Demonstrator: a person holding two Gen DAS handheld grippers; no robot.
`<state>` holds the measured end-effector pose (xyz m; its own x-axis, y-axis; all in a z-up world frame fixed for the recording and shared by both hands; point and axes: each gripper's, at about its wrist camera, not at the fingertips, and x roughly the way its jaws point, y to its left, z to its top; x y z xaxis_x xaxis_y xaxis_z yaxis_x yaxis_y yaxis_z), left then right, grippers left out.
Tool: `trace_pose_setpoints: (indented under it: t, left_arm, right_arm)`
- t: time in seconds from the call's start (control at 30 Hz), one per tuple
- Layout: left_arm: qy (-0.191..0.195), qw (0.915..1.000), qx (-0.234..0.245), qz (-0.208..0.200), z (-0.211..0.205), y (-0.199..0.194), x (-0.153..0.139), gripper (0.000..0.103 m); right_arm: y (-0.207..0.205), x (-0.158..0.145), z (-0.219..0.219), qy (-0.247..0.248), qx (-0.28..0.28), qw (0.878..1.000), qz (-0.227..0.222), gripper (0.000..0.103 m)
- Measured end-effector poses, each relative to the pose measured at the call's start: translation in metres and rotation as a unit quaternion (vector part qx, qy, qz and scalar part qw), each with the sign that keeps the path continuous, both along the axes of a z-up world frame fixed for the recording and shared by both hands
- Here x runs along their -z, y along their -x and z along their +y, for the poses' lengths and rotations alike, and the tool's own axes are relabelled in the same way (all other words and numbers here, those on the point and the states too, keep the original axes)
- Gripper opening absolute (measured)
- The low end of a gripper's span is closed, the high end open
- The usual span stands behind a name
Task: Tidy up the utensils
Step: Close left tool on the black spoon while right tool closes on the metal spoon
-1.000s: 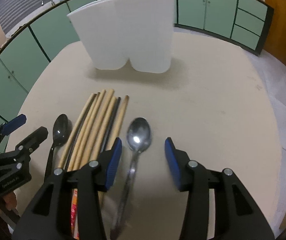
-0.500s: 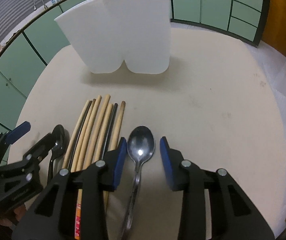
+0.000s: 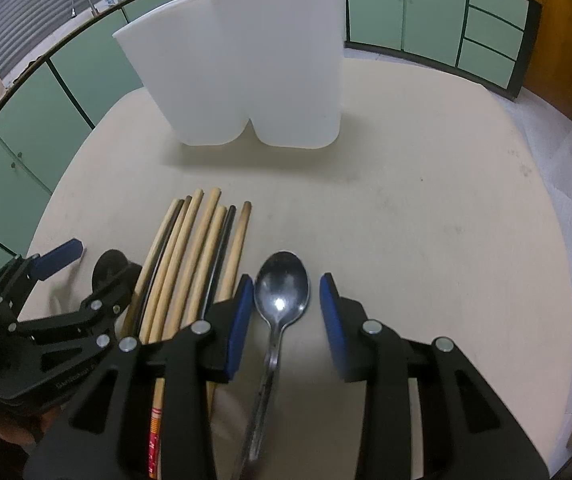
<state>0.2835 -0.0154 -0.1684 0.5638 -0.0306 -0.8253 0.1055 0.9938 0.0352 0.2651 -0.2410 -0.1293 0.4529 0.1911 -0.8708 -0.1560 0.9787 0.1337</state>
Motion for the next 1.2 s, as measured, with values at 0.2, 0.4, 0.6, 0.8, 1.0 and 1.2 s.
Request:
trace_pose_setpoints:
  t: [0.2, 0.4, 0.6, 0.8, 1.0, 1.2]
  left_arm:
    - [0.015, 0.9998, -0.002, 0.01, 0.01, -0.003, 0.0, 0.081]
    - [0.02, 0.9995, -0.001, 0.025, 0.015, -0.005, -0.001, 0.079]
    - [0.037, 0.9987, -0.013, 0.033, 0.02, -0.004, -0.003, 0.055]
    - [0.079, 0.9961, 0.007, 0.037, 0.024, -0.001, -0.008, 0.035]
    - [0.081, 0.9946, 0.037, -0.054, 0.023, 0.024, -0.032, 0.035]
    - [0.062, 0.9837, 0.053, -0.16, 0.025, 0.044, -0.058, 0.035]
  right_arm:
    - [-0.007, -0.001, -0.005, -0.003, 0.0, 1.0, 0.011, 0.035]
    - [-0.017, -0.001, -0.003, 0.009, -0.001, 1.0, 0.021, 0.036]
    - [-0.024, 0.001, 0.0, 0.022, -0.001, 0.999, 0.028, 0.032]
    - [-0.028, 0.0, -0.004, 0.007, -0.001, 1.0, 0.028, 0.027]
    - [-0.01, -0.022, -0.014, -0.034, -0.011, 0.997, -0.063, 0.027]
    - [0.0, -0.041, -0.017, -0.023, -0.015, 0.991, -0.134, 0.027]
